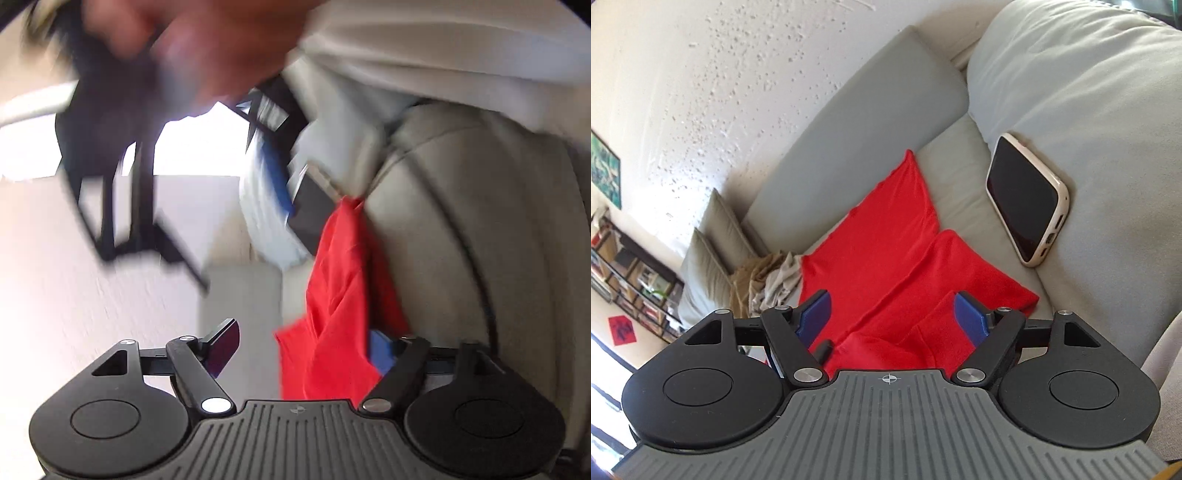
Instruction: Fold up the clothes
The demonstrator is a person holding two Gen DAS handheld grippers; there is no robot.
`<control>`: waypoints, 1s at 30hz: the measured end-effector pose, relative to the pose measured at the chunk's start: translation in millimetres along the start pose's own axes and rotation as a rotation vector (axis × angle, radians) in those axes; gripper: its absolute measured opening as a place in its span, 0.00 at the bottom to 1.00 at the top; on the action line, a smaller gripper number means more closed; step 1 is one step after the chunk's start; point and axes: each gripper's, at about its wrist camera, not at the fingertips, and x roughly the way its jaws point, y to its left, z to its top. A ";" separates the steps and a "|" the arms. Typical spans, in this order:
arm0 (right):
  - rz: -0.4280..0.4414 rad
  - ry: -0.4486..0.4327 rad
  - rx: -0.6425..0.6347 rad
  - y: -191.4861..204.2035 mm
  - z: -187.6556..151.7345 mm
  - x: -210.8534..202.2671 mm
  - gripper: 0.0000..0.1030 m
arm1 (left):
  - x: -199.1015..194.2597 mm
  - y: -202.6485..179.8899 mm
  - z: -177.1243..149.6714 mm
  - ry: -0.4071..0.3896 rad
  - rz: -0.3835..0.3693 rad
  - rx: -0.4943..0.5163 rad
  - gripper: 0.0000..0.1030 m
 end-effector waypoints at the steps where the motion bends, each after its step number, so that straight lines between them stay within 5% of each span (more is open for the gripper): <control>1: 0.001 -0.007 -0.001 -0.5 0.0 -1.4 0.77 | 0.7 10.8 -2.4 0.027 -0.010 -0.071 0.77; 7: -0.138 0.049 -0.009 -6.4 -3.4 5.6 0.64 | -0.4 86.6 -48.7 0.224 -0.040 -0.530 0.78; 11: -0.187 0.089 0.040 -18.7 -6.5 10.7 0.54 | -0.3 131.4 -106.8 0.375 -0.219 -0.961 0.81; 14: -0.182 0.084 0.025 -17.7 -8.0 10.8 0.52 | -9.8 136.3 -144.1 0.372 -0.389 -1.289 0.81; 18: -0.172 0.095 -0.031 -8.3 -13.4 13.9 0.45 | -22.9 129.9 -176.9 0.272 -0.334 -1.560 0.81; 23: -0.181 0.139 -0.077 -2.1 -19.5 22.2 0.34 | -0.8 122.6 -231.9 0.293 -0.215 -1.872 0.71; 30: -0.263 0.203 -0.208 9.0 -32.8 39.4 0.33 | -10.6 121.1 -261.3 0.387 -0.034 -1.963 0.67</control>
